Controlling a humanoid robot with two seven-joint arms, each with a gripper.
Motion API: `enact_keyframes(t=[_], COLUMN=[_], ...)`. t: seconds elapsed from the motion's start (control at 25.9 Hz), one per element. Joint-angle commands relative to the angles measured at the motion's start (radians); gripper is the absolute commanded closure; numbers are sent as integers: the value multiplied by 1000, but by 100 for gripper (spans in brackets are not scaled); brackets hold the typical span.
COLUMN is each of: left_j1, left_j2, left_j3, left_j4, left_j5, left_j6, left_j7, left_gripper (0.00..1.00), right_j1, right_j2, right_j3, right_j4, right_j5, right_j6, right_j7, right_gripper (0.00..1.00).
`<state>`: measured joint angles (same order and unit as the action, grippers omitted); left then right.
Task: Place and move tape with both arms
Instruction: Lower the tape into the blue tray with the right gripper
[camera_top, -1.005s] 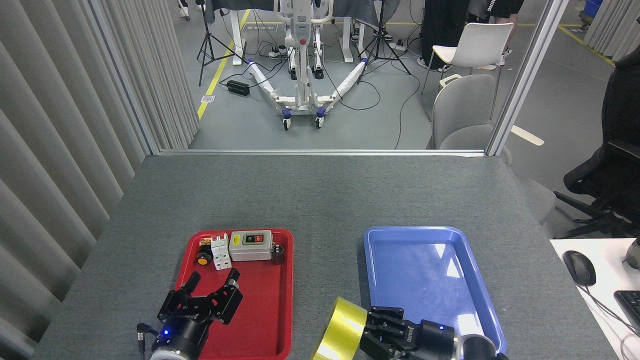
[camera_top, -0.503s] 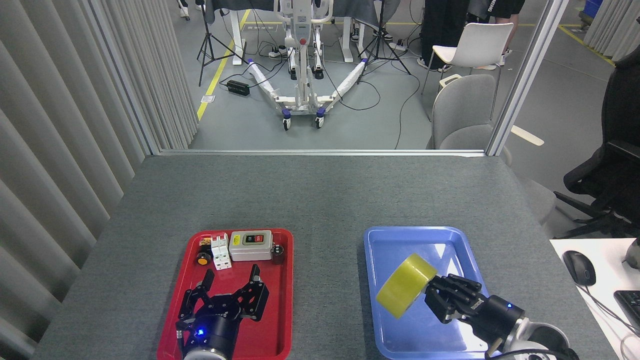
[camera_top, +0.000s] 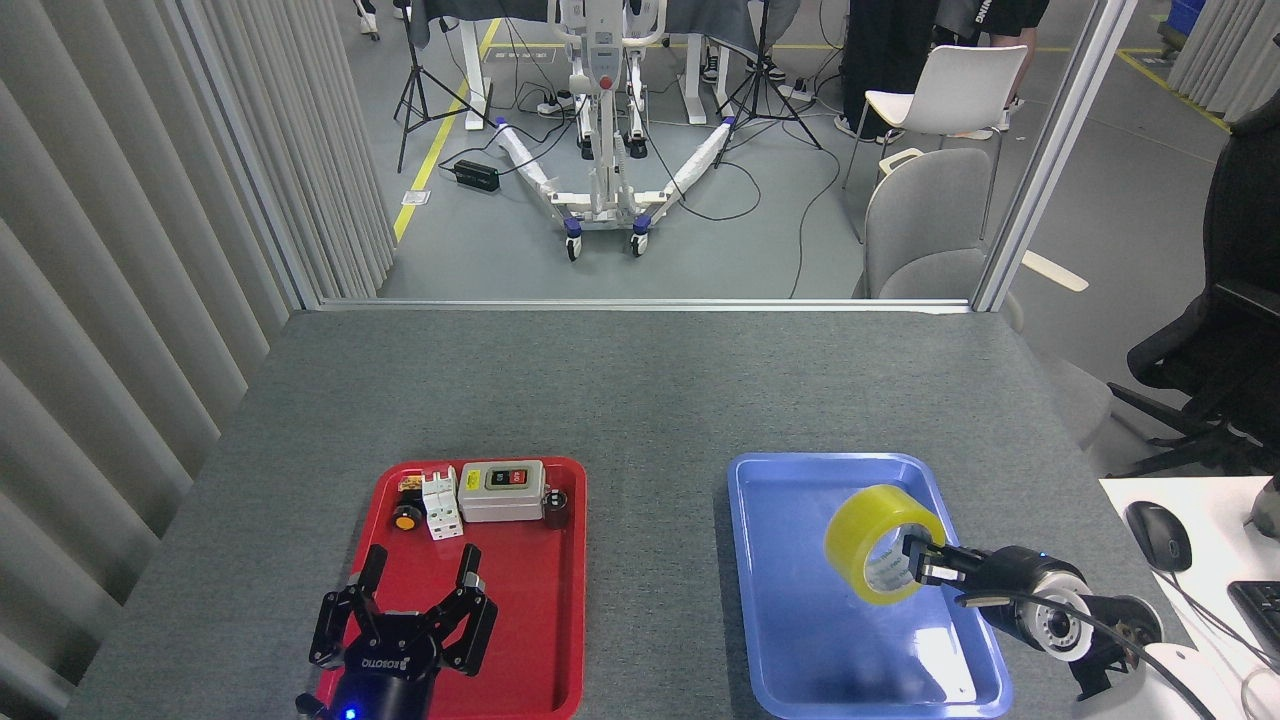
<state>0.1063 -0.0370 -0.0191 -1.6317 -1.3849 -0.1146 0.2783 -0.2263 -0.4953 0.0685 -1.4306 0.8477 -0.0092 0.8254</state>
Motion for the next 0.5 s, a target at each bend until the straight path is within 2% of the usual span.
enact_keyframes(t=[0.0,0.08,0.15,0.23,0.35,0.46], left_j1=[30,44,53,55,55,53], left_j2=[22,22,22,23,23,23], left_j3=[2,2,1,1,-1,-1], left_j4=[1,3,12,16,18,21], left_j5=[-146,-296,-353,-350,-348,-348], left_j6=[12,56,85,82,82,82], left_j7=[75,164,197,183,119,38], left_gripper=[0,0,0,0,0,0], right_j1=[-24,-71,-123,-166,-229,-281], right_j2=[-65,-85,-85,-83,-65,-20], right_j3=[106,180,229,260,327,372], right_j4=[30,73,131,188,294,383], right_j5=[1,-16,-42,-71,-79,-81], right_j6=[143,219,255,261,261,259], right_j7=[8,23,41,43,43,37], right_gripper=[90,90,90,90,90,90])
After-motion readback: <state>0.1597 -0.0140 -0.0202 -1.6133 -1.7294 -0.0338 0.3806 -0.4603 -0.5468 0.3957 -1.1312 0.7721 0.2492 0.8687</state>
